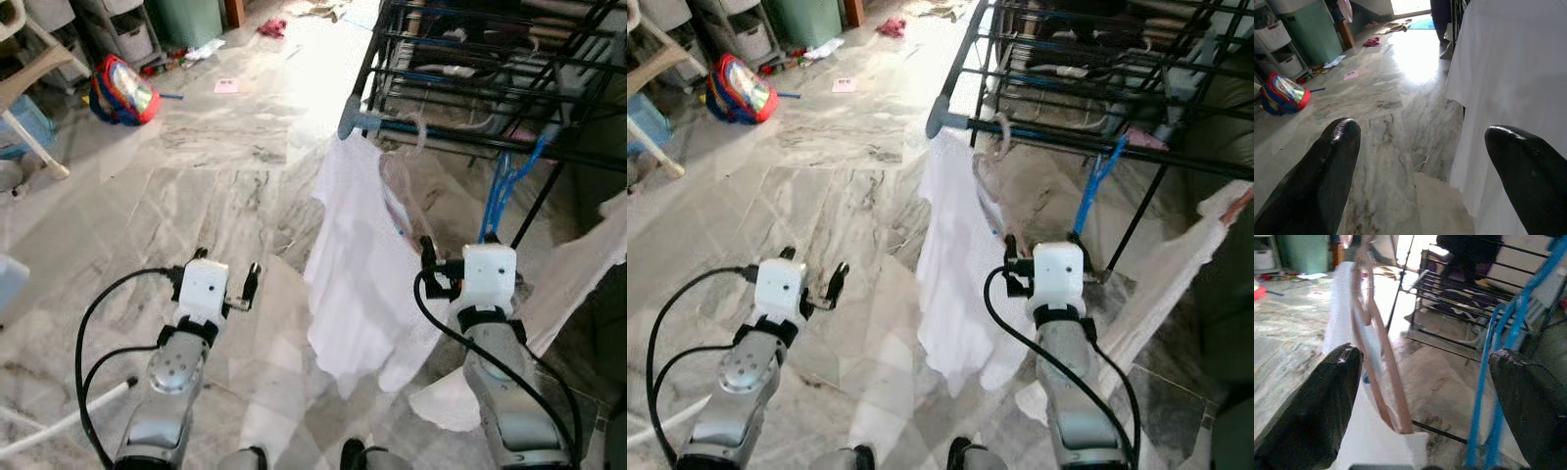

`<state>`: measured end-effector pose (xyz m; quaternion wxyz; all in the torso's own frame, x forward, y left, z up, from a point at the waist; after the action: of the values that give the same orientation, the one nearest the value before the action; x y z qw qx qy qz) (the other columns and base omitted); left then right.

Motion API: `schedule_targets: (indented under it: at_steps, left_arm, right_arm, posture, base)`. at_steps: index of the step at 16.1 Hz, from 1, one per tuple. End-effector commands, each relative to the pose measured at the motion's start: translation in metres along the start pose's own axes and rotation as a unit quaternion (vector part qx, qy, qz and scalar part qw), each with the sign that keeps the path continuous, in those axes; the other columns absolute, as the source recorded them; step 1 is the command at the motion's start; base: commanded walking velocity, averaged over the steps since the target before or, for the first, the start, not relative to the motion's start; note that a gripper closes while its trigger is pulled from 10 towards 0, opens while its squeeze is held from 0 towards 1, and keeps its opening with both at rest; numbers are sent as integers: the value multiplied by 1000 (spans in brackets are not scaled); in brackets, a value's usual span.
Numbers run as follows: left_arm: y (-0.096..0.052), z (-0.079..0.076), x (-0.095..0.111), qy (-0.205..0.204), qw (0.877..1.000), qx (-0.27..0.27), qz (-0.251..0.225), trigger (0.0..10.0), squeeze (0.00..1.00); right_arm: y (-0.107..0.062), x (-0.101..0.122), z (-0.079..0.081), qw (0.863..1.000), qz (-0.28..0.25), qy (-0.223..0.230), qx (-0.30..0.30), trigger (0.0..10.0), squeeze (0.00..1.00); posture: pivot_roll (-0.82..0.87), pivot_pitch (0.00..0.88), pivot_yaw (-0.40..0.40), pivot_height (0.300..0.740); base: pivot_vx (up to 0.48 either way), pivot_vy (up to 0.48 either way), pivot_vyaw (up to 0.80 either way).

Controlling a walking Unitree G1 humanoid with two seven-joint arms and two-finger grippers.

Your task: Hang hanger

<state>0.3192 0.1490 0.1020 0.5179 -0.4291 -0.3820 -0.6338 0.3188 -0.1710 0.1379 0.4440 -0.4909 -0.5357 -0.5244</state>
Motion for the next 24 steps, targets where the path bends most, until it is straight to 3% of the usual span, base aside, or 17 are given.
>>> schedule_targets:
  at_steps: [1, 5, 10, 12, 16, 19, 20, 24]
  left_arm:
    - [-4, 0, -11, 4, 1000, -7, 22, 10000, 0]
    - [2, 1, -8, 5, 1000, -10, 19, 10000, 0]
    - [4, -2, -7, 1, 1000, -9, 18, 10000, 0]
    - [6, -4, -5, -3, 1000, -4, 15, 10000, 0]
    - [2, -2, -14, -11, 999, 16, 32, 10000, 0]
    - [-4, 1, -21, -17, 998, 25, 46, 10000, 0]
    - [-5, 2, -22, -16, 998, 27, 48, 10000, 0]
    - [-7, 9, -24, -7, 998, 37, 52, 10000, 0]
  right_arm:
    - [-2, -6, 1, 1000, 13, -3, 7, 10000, 0]
    - [-7, 3, -4, 1000, 8, 2, 25, 10000, 0]
    - [-8, 3, 19, 998, 11, 49, 47, 10000, 0]
    - [-8, -7, 13, 996, 42, 72, 15, 10000, 0]
    - [-13, -23, 8, 996, 71, 58, 5, 10000, 0]
    - [-14, -28, 11, 997, 79, 17, 22, 10000, 0]
    - [-15, -35, 19, 992, 108, 42, 51, 10000, 0]
    - [-9, -29, 26, 992, 88, 68, 57, 10000, 0]
  posture:
    - [135, 168, 17, 740]
    - [130, 169, 11, 740]
    - [121, 170, 3, 740]
    - [117, 173, -6, 740]
    - [117, 183, -12, 740]
    - [130, 189, -10, 740]
    - [140, 191, -8, 740]
    - [164, 199, -10, 740]
  base:
    - [-285, 0, 0]
    - [-303, 0, 0]
    - [-317, 0, 0]
    - [-317, 0, 0]
    - [-315, 0, 0]
    - [-306, 0, 0]
    - [-304, 0, 0]
    - [-221, 0, 0]
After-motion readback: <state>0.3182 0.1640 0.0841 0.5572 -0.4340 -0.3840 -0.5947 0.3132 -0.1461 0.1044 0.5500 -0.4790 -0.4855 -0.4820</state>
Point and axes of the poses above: a point about 5 cm out from each wrist's last joint towards the gripper, its own y axis pointing out of the wrist towards the gripper, its own x axis along the axis of the wrist's last joint, z = x × y, the point moved 3 cm from there along y, pointing out of the wrist towards the gripper, and after that the axes turned 8 degrees about y, right-handed, at the moved point
